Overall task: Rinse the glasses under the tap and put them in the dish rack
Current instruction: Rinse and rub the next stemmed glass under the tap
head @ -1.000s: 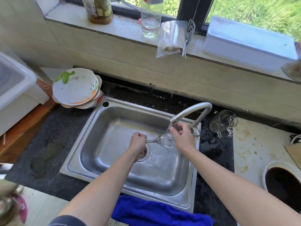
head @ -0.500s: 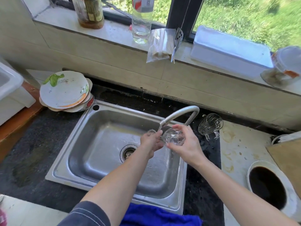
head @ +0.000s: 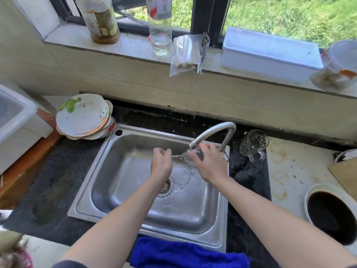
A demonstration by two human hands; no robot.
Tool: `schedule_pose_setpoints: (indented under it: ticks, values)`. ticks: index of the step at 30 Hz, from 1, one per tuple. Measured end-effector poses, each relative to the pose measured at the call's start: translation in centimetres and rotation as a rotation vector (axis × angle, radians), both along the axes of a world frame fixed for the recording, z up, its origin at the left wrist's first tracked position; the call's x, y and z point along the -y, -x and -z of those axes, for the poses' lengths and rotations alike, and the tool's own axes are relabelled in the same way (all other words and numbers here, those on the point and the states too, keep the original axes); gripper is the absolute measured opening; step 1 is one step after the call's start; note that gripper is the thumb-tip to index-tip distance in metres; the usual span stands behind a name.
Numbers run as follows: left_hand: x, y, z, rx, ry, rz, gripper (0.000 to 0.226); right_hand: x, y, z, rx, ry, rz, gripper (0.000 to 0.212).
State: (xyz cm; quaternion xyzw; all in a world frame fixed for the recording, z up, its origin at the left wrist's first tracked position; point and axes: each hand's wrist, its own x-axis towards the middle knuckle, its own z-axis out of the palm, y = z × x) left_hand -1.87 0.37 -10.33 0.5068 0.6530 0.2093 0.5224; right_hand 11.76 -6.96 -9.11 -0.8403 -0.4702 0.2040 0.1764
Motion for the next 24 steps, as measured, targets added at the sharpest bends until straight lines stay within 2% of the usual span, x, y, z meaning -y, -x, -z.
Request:
schedule_pose_setpoints:
  ticks: [2, 5, 7, 9, 10, 14, 18, 20, 22, 24]
  values:
    - [0.0, 1.4, -0.5, -0.087, -0.099, 0.078, 0.019, -0.8, 0.3, -0.1, -0.038, 0.056, 0.010, 0.037]
    - [0.2, 2.4, -1.1, -0.127, -0.209, 0.132, 0.020, -1.9, 2.6, -0.1, 0.050, -0.037, -0.096, 0.040]
    - [0.3, 2.8, -1.7, -0.183, -0.281, 0.156, 0.021, -2.2, 3.1, 0.5, -0.088, -0.003, -0.085, 0.040]
    - [0.6, 3.2, -2.1, -0.225, -0.362, 0.164, 0.021, -2.6, 2.1, 0.7, -0.297, 0.104, 0.057, 0.045]
    - [0.6, 3.3, -2.2, -0.231, -0.388, 0.159, 0.020, -2.7, 1.9, 0.8, -0.306, 0.121, 0.083, 0.045]
    - [0.3, 3.5, -1.9, -0.173, -0.397, 0.154, 0.020, -2.8, 3.6, 0.1, -0.204, 0.036, -0.086, 0.041]
    - [0.3, 3.6, -1.6, -0.125, -0.437, 0.147, 0.015, -3.0, 1.4, 0.6, -0.353, 0.155, 0.068, 0.050]
    - [0.1, 3.6, -1.5, -0.094, -0.374, 0.096, 0.017, -2.8, 1.6, 0.6, -0.195, 0.148, -0.042, 0.049]
    - [-0.3, 3.4, -1.3, -0.021, -0.263, 0.023, 0.020, -2.4, 2.5, 0.6, -0.016, 0.041, -0.194, 0.048]
    - [-0.4, 3.0, -1.1, 0.016, -0.193, -0.007, 0.020, -1.9, 2.2, 1.1, -0.010, -0.011, -0.237, 0.052]
